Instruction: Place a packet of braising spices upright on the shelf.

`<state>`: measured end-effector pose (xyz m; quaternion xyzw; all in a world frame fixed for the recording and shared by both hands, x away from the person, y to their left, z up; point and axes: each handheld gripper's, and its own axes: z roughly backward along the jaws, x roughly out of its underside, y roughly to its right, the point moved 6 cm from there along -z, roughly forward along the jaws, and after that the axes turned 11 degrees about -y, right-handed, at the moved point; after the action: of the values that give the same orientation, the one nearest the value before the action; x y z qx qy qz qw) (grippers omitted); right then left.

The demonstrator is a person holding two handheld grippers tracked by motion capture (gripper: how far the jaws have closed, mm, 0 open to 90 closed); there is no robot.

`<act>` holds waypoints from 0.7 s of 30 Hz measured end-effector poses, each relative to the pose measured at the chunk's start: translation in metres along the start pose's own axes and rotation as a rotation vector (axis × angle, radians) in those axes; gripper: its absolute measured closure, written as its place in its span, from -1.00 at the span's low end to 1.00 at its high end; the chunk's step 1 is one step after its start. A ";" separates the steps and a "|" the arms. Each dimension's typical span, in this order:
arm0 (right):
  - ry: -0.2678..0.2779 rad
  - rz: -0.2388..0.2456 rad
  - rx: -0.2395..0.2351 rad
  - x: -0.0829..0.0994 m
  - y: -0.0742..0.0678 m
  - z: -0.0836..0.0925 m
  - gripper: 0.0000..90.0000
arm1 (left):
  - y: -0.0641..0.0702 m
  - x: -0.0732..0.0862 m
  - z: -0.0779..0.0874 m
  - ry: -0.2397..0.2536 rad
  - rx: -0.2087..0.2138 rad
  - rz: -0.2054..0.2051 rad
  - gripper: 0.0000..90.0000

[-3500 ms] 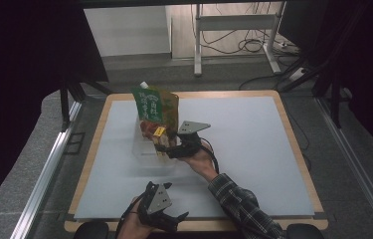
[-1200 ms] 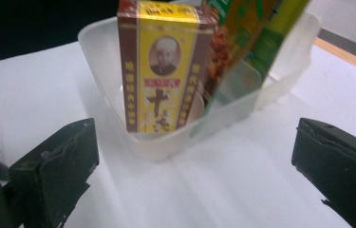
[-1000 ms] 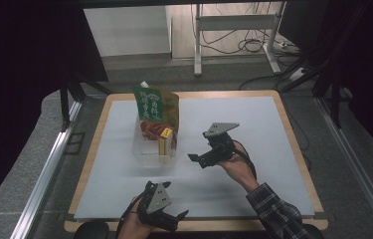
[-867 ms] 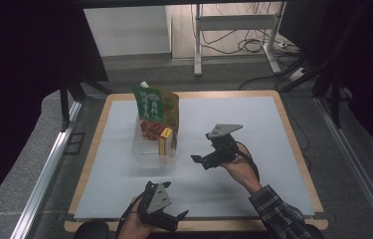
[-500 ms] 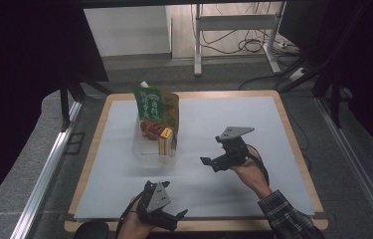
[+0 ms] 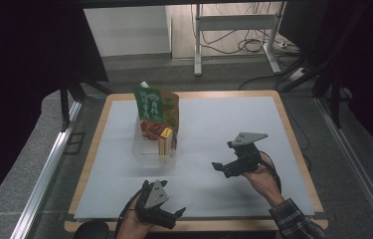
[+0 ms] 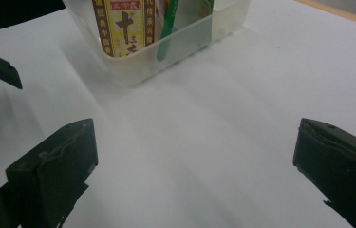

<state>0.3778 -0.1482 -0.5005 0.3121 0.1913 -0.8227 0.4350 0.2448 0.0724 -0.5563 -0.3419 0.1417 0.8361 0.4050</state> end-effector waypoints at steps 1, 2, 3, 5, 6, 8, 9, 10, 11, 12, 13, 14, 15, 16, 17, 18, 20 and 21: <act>-0.001 -0.002 0.004 0.002 0.000 0.001 -0.98 | 0.000 0.000 0.000 0.000 0.000 0.002 -0.98; -0.001 -0.002 0.008 0.005 0.001 0.003 -0.98 | -0.001 0.000 0.000 0.000 0.000 0.003 -0.98; -0.001 -0.002 0.010 0.007 0.001 0.004 -0.98 | -0.001 0.000 0.000 -0.001 0.000 0.002 -0.98; -0.003 -0.007 0.017 0.012 0.002 0.007 -0.98 | -0.001 0.000 0.000 0.003 0.001 0.008 -0.98; -0.002 -0.007 0.021 0.015 0.002 0.009 -0.98 | -0.001 0.000 0.001 0.002 0.001 0.007 -0.98; -0.004 -0.009 0.028 0.020 0.004 0.012 -0.98 | -0.001 0.000 0.001 0.001 0.001 0.006 -0.98; -0.003 -0.012 0.034 0.023 0.005 0.013 -0.98 | -0.001 0.001 0.000 0.000 0.000 0.007 -0.98; -0.004 -0.015 0.036 0.026 0.005 0.015 -0.98 | -0.001 0.001 0.000 0.000 0.000 0.007 -0.98; -0.003 -0.016 0.038 0.028 0.006 0.016 -0.98 | -0.002 0.001 0.000 0.000 -0.001 0.007 -0.98; -0.002 -0.020 0.039 0.030 0.006 0.017 -0.98 | -0.002 0.001 0.001 0.000 -0.002 0.008 -0.98; 0.000 -0.021 0.043 0.032 0.007 0.019 -0.98 | -0.002 0.001 0.001 0.000 -0.003 0.009 -0.98; 0.004 -0.020 0.046 0.034 0.007 0.020 -0.98 | -0.003 0.001 0.001 0.000 -0.005 0.010 -0.98; 0.004 -0.022 0.048 0.036 0.007 0.022 -0.98 | -0.003 0.001 0.001 0.000 -0.005 0.013 -0.98; 0.003 -0.025 0.051 0.039 0.008 0.023 -0.98 | -0.004 0.001 0.001 -0.003 -0.008 0.015 -0.98; 0.002 -0.026 0.055 0.041 0.008 0.025 -0.98 | -0.004 0.002 0.001 -0.004 -0.010 0.017 -0.98; 0.000 -0.029 0.056 0.044 0.008 0.025 -0.98 | -0.005 0.002 0.001 -0.006 -0.011 0.019 -0.98; -0.005 -0.038 0.058 0.050 0.008 0.027 -0.98 | -0.006 0.002 0.001 -0.006 -0.014 0.022 -0.98; -0.010 -0.043 0.057 0.053 0.008 0.027 -0.98 | -0.006 0.002 0.001 -0.006 -0.014 0.024 -0.98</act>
<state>0.3528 -0.2003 -0.5169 0.3159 0.1725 -0.8386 0.4090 0.2481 0.0780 -0.5568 -0.3405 0.1388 0.8427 0.3931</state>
